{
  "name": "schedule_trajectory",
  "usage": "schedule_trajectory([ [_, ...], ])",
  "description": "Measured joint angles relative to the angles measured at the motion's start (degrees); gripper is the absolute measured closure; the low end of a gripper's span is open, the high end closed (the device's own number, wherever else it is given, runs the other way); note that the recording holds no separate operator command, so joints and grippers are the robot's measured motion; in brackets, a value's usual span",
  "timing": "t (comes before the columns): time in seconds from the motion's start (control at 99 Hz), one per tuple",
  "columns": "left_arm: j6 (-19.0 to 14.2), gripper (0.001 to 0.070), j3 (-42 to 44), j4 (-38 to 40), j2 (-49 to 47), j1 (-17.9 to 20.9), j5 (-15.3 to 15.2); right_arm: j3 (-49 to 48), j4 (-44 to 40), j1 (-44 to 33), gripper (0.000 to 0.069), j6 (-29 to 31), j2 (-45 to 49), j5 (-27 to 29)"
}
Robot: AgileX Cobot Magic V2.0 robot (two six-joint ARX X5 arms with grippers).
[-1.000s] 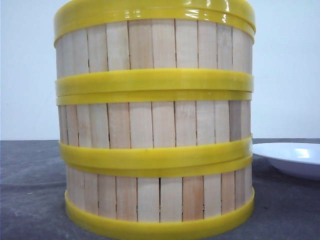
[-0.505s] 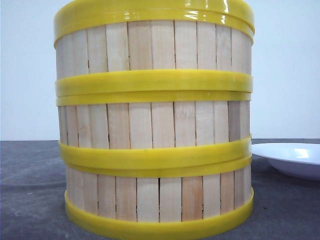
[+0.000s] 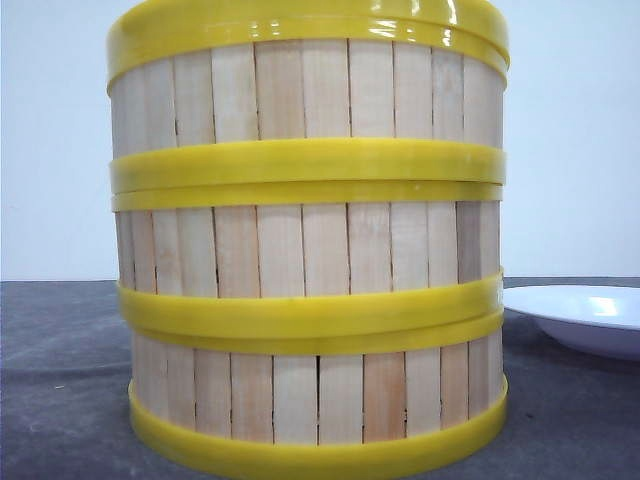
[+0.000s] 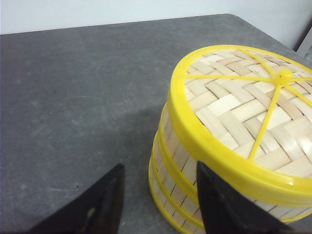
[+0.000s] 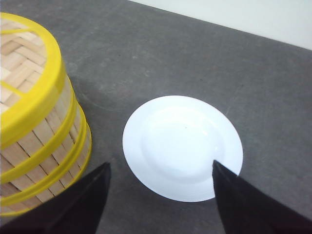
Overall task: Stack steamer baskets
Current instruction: 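Open the right gripper and withdraw it from the lid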
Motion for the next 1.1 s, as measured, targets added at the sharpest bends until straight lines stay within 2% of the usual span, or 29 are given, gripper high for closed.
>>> schedule_trajectory([
  [0.091, 0.0, 0.0441, 0.0, 0.0, 0.0, 0.0, 0.0, -0.2, 0.5, 0.0, 0.0287, 0.3, 0.0, 0.0],
  [0.131, 0.0, 0.0445, 0.0, 0.0, 0.0, 0.0, 0.0, -0.2, 1.1, 0.0, 0.0311, 0.5, 0.0, 0.1],
  [0.172, 0.1, 0.0479, 0.0, 0.0, 0.0, 0.0, 0.0, -0.2, 1.7, 0.0, 0.0373, 0.6, 0.0, 0.1],
  [0.253, 0.2, 0.0619, 0.0, 0.0, 0.0, 0.0, 0.0, -0.2, 2.3, 0.0, 0.0571, 0.5, 0.0, 0.2],
  [0.293, 0.2, 0.0650, 0.0, 0.0, 0.0, 0.0, 0.0, -0.2, 2.6, 0.0, 0.0622, 0.5, 0.0, 0.2],
  [0.354, 0.2, 0.0671, 0.0, 0.0, 0.0, 0.0, 0.0, -0.2, 3.4, 0.0, 0.0658, 0.5, 0.0, 0.2],
  [0.515, 0.2, 0.0675, 0.0, 0.0, 0.0, 0.0, 0.0, -0.2, 4.5, 0.0, 0.0681, 0.6, 0.0, 0.2],
  [1.101, 0.2, 0.0675, 0.0, 0.0, 0.0, 0.0, 0.0, -0.2, 4.5, 0.0, 0.0681, 0.5, 0.0, 0.2],
])
